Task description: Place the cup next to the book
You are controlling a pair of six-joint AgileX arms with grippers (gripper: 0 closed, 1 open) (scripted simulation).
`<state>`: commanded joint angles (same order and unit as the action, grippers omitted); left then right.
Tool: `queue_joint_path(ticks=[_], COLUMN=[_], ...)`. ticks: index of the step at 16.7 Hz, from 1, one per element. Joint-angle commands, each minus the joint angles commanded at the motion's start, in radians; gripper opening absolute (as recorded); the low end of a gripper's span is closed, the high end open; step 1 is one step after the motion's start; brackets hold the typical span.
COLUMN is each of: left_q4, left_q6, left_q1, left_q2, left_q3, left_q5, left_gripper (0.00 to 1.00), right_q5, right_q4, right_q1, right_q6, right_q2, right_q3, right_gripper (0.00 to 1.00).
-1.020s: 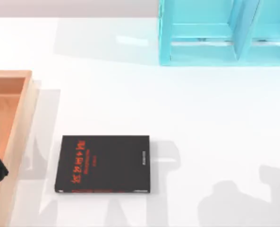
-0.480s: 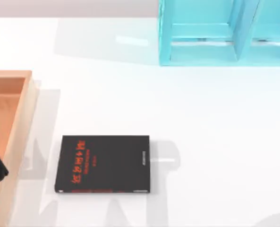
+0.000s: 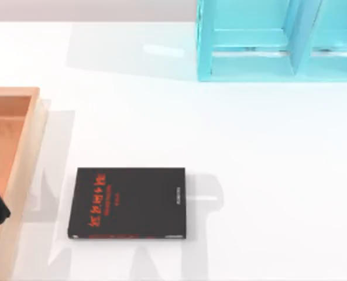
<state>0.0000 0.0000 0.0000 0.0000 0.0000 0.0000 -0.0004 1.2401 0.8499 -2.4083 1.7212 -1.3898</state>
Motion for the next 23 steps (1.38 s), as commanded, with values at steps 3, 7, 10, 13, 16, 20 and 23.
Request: queue_joint_path(ticks=[3, 7, 10, 13, 16, 20, 23], left_q4=[0.0, 0.0, 0.0, 0.0, 0.0, 0.0, 0.0], left_q6=[0.0, 0.0, 0.0, 0.0, 0.0, 0.0, 0.0], left_q1=[0.0, 0.0, 0.0, 0.0, 0.0, 0.0, 0.0], left_q2=[0.0, 0.0, 0.0, 0.0, 0.0, 0.0, 0.0], left_q3=[0.0, 0.0, 0.0, 0.0, 0.0, 0.0, 0.0], left_q5=[0.0, 0.0, 0.0, 0.0, 0.0, 0.0, 0.0], left_gripper=[1.0, 1.0, 1.0, 1.0, 1.0, 1.0, 1.0], right_q5=[0.0, 0.0, 0.0, 0.0, 0.0, 0.0, 0.0], right_q4=[0.0, -0.04, -0.168, -0.317, -0.388, -0.391, -0.391], right_q1=[0.0, -0.004, -0.004, -0.004, -0.004, -0.004, -0.004], right_q6=[0.0, 0.004, 0.005, 0.006, 0.005, 0.005, 0.005], right_q2=[0.0, 0.008, 0.043, 0.084, 0.107, 0.108, 0.108], right_q3=[0.0, 0.036, 0.123, 0.223, 0.28, 0.283, 0.283], right_gripper=[1.0, 1.0, 1.0, 1.0, 1.0, 1.0, 0.77])
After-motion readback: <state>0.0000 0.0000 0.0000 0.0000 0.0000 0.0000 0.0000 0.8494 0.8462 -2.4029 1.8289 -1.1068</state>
